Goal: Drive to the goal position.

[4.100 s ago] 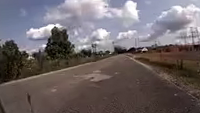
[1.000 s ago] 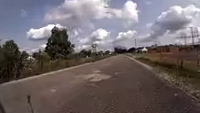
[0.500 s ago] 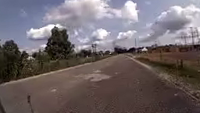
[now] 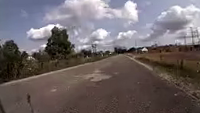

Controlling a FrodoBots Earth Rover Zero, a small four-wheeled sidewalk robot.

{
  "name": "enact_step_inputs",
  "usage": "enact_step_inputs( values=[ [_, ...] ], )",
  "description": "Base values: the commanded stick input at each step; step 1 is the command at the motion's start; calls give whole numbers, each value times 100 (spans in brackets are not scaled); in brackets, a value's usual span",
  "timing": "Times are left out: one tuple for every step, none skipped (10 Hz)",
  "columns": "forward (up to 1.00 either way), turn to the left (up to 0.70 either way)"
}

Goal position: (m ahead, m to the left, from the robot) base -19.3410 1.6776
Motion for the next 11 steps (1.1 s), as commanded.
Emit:
enact_step_inputs(
  values=[
    [4,0],
    [4,0],
    [4,0],
    [4,0],
    [4,0],
    [4,0],
    [4,0],
    [4,0],
    [4,0],
    [4,0],
    [4,0]
  ],
)
